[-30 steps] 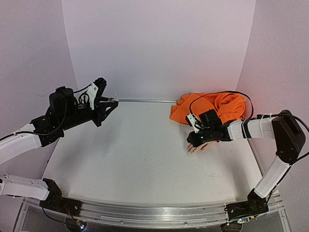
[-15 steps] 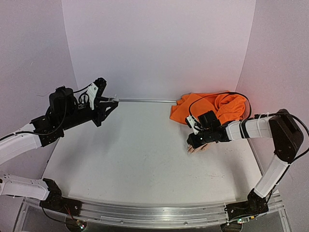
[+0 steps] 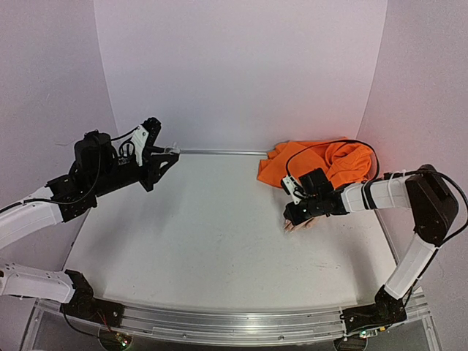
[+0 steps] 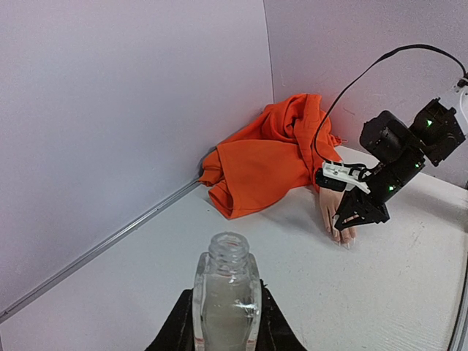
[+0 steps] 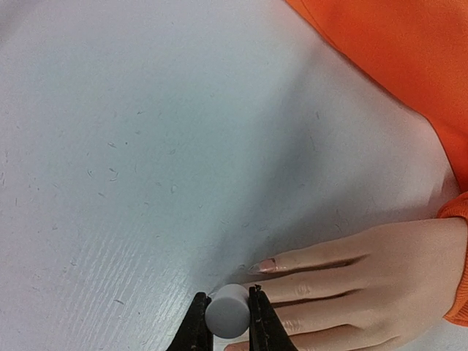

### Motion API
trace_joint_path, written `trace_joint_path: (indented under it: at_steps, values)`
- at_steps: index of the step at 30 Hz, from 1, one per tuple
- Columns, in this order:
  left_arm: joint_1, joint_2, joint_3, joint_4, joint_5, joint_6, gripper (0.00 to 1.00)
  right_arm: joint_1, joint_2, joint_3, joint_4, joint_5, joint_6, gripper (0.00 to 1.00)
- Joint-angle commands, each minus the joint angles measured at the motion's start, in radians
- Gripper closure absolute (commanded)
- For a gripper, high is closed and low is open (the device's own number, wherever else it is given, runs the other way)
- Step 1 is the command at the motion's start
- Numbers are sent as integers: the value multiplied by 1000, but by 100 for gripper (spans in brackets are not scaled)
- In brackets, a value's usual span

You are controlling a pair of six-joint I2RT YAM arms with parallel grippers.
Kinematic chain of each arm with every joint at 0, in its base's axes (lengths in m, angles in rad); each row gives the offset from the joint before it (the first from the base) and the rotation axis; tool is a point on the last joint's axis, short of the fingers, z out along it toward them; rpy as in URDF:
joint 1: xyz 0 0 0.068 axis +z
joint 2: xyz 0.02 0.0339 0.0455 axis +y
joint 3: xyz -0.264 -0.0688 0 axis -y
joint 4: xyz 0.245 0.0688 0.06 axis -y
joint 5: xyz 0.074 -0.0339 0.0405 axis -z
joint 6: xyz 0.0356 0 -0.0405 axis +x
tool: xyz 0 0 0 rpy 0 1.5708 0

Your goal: Paint the nails

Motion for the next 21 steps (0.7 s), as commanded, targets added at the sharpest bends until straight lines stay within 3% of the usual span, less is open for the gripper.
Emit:
trace_joint_path:
  at_steps: [1, 21]
  values:
    - [6, -8, 9, 32, 15, -6, 100, 5, 10, 24, -19, -2, 1, 100]
    - [8, -11, 9, 31, 13, -5, 100, 16, 1, 16, -50, -4, 8, 100]
